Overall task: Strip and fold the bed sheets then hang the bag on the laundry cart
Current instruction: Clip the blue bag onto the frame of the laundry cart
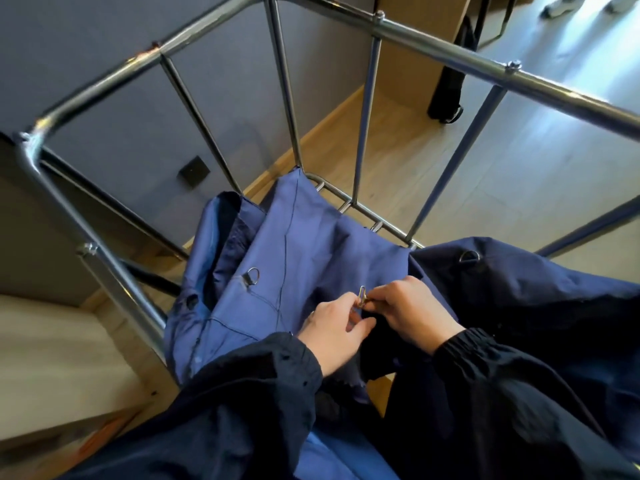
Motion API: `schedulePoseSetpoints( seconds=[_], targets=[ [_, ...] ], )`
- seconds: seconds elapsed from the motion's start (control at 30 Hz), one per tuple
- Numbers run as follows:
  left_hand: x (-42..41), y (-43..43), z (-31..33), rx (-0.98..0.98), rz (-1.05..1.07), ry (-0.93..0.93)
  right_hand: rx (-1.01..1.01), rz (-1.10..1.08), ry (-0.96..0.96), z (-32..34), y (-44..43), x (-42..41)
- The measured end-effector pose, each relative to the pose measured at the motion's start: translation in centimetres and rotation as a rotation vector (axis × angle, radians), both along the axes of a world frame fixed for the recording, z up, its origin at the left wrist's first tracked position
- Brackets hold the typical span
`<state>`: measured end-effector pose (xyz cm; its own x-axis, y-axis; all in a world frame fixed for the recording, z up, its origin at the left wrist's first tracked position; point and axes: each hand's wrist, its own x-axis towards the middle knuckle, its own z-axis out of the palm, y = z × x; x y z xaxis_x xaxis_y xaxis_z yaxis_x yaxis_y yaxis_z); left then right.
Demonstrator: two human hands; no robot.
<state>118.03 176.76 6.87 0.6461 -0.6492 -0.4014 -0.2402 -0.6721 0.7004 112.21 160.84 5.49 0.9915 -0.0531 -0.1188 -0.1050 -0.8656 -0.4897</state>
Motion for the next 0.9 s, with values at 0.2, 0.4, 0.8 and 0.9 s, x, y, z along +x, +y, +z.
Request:
schedulePoseSetpoints(
  seconds=[0.2, 0.4, 0.8, 0.9],
  targets=[
    [0.1, -0.1, 0.0, -0.062, 0.009, -0.206, 0.006, 0.069, -0.12, 1.0, 0.3, -0.4],
    [0.7, -0.9, 0.7, -0.145, -0.077, -0.438, 0.046, 0.023, -0.088, 1.4, -0.2, 0.2],
    [6.2, 0.1, 0.3, -0.093, -0.14, -0.481, -0.02, 0.009, -0.06, 1.2, 0.9, 4.7],
    [7.9, 0.7, -0.4, 0.005, -0.179, -0.383, 0.002, -0.048, -0.053, 0.2, 1.7, 6.0]
  ],
)
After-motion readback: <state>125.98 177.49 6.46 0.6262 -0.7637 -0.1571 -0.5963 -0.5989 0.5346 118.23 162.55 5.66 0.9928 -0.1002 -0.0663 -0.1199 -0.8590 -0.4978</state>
